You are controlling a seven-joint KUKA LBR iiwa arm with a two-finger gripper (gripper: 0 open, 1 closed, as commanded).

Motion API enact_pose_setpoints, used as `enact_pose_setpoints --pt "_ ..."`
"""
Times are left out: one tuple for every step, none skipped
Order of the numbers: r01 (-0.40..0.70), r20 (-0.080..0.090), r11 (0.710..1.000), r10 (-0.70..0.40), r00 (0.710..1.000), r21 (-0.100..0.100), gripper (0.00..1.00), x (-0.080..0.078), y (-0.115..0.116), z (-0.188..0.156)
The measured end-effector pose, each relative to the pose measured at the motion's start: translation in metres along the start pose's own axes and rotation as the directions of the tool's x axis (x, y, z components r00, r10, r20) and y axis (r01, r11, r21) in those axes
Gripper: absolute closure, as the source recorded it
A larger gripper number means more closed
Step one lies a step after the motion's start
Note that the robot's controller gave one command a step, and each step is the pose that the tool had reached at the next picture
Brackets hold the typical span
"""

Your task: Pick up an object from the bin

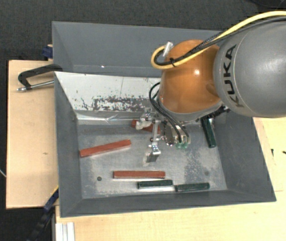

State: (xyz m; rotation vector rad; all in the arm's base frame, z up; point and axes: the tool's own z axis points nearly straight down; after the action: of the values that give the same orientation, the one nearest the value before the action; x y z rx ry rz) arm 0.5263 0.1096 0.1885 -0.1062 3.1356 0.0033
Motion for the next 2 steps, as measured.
enact_pose_setpoints --pt "0.000 0.000 1.000 0.000 1.000 0.000 0.00 0.0000 0.0000 0.0000" --pt "0.001 0.000 1.000 -0.001 1.000 0.000 0.00 0.0000 0.0000 0.0001"
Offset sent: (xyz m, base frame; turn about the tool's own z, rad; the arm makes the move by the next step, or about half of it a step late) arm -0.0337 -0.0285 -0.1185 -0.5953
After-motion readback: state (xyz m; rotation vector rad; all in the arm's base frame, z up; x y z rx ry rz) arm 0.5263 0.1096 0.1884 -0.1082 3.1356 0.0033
